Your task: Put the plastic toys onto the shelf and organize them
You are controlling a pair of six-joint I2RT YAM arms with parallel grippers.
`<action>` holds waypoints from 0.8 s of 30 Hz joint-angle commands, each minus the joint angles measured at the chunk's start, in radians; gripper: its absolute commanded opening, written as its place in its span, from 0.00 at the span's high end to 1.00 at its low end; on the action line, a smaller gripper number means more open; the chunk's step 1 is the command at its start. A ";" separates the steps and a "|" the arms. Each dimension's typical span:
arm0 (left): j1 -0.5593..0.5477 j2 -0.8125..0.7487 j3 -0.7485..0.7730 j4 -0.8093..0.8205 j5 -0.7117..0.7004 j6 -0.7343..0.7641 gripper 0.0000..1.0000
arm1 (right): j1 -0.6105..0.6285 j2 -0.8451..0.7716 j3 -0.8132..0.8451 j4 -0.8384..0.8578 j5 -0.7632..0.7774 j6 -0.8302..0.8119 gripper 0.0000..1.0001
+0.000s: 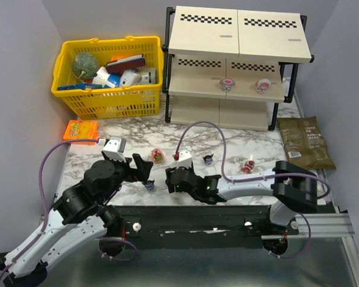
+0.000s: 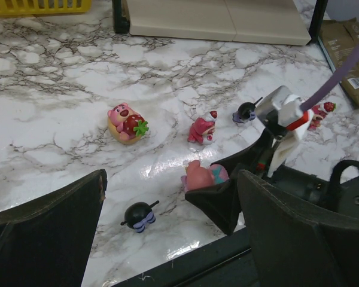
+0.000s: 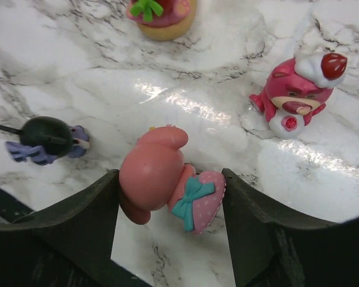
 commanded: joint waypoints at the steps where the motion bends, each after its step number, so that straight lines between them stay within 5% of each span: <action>1: 0.004 -0.004 -0.011 0.020 0.019 0.006 0.01 | -0.011 -0.154 -0.054 0.007 -0.081 0.012 0.48; 10: 0.006 -0.033 0.006 0.055 0.073 0.047 0.01 | -0.079 -0.552 -0.163 -0.037 -0.322 0.058 0.45; 24: 0.007 -0.064 0.017 0.403 0.654 0.132 0.01 | -0.090 -0.903 0.000 -0.079 -0.638 0.205 0.43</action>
